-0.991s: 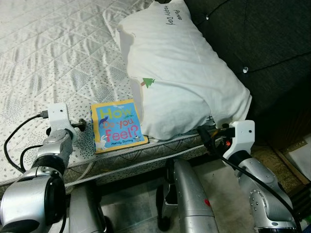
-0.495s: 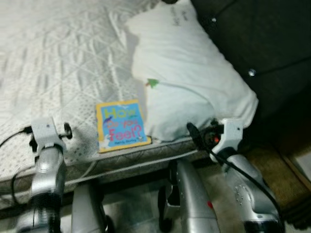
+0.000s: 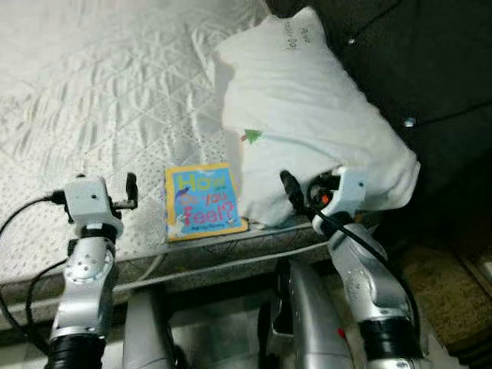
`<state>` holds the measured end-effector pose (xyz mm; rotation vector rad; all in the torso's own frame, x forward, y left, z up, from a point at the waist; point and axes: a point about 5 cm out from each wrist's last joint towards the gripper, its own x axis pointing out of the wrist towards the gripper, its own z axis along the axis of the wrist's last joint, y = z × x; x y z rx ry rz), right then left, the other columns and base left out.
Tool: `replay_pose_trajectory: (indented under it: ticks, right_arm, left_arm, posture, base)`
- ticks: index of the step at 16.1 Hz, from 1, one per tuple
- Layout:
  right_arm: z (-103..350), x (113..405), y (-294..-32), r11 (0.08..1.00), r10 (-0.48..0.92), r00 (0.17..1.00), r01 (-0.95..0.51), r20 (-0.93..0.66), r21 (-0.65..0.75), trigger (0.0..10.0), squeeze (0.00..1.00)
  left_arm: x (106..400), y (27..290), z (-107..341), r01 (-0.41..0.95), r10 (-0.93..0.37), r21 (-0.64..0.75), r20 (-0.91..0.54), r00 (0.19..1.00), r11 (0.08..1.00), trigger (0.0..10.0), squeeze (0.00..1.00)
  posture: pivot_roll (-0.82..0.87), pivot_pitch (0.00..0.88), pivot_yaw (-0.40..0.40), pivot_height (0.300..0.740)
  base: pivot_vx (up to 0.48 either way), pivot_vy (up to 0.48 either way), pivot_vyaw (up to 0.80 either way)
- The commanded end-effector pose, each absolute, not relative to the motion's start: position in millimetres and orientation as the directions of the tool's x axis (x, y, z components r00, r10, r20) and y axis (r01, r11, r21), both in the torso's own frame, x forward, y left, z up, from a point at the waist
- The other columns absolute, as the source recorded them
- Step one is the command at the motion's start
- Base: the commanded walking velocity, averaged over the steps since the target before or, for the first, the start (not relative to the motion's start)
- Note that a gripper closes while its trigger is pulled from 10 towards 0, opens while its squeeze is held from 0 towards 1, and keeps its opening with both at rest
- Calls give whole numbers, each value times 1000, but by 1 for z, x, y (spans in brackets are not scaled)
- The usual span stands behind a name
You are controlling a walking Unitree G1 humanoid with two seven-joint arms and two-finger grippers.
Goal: Clean up the room
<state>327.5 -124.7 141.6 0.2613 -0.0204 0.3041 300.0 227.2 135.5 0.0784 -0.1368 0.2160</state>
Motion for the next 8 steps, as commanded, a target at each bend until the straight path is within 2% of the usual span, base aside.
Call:
replay_pose_trajectory:
  ticks: [1, 8]
  right_arm:
    - [145, 332, -128, 924, 278, 957, -291, 87, 246, 10000, 0]
    - [155, 350, -128, 929, 263, 955, -288, 135, 231, 10000, 0]
  left_arm:
    - [292, 222, 140, -189, 178, 67, 144, 973, 980, 10000, 0]
    - [290, 216, 146, -240, 233, 25, 162, 959, 970, 10000, 0]
  posture:
    - [62, 97, -4, 510]
    - [72, 10, -3, 563]
  base:
    - [0, 0, -456]
    - [0, 0, -458]
